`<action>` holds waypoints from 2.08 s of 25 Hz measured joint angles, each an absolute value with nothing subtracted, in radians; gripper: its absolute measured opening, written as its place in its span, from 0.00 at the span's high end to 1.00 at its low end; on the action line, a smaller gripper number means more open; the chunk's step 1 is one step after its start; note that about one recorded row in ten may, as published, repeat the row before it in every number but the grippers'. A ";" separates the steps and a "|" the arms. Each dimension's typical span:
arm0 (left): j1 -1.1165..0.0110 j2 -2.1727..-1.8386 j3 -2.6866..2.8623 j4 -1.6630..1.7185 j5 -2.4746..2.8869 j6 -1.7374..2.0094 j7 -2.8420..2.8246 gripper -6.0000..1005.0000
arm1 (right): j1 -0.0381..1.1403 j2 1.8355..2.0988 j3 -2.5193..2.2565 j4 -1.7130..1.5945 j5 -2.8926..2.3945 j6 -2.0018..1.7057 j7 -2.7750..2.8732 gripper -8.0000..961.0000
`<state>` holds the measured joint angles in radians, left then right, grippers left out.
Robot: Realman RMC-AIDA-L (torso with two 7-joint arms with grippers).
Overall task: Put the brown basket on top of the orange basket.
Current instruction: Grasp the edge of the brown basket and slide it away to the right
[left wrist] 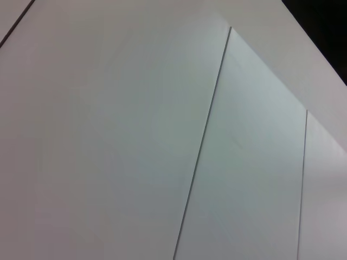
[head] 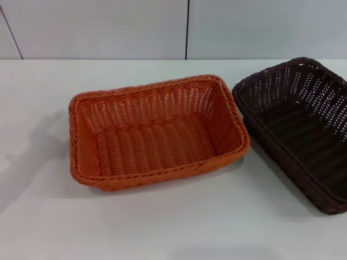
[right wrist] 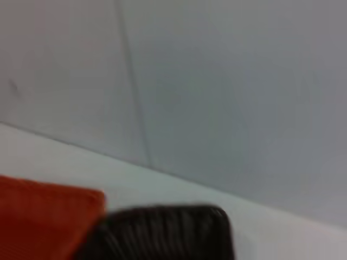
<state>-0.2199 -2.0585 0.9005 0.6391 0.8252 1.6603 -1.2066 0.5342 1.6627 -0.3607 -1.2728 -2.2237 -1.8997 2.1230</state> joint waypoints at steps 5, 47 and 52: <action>-0.224 -2.059 0.906 0.638 0.825 1.663 -1.195 0.25 | 0.568 1.681 -0.407 -1.269 -2.304 -1.935 2.106 0.14; -0.287 -2.061 0.901 0.577 0.816 1.565 -1.105 0.28 | 0.803 1.805 -0.865 -1.107 -2.700 -2.061 1.748 0.14; -0.287 -2.060 0.900 0.579 0.816 1.566 -1.104 0.28 | 0.804 1.817 -0.871 -1.112 -2.703 -2.084 1.739 0.14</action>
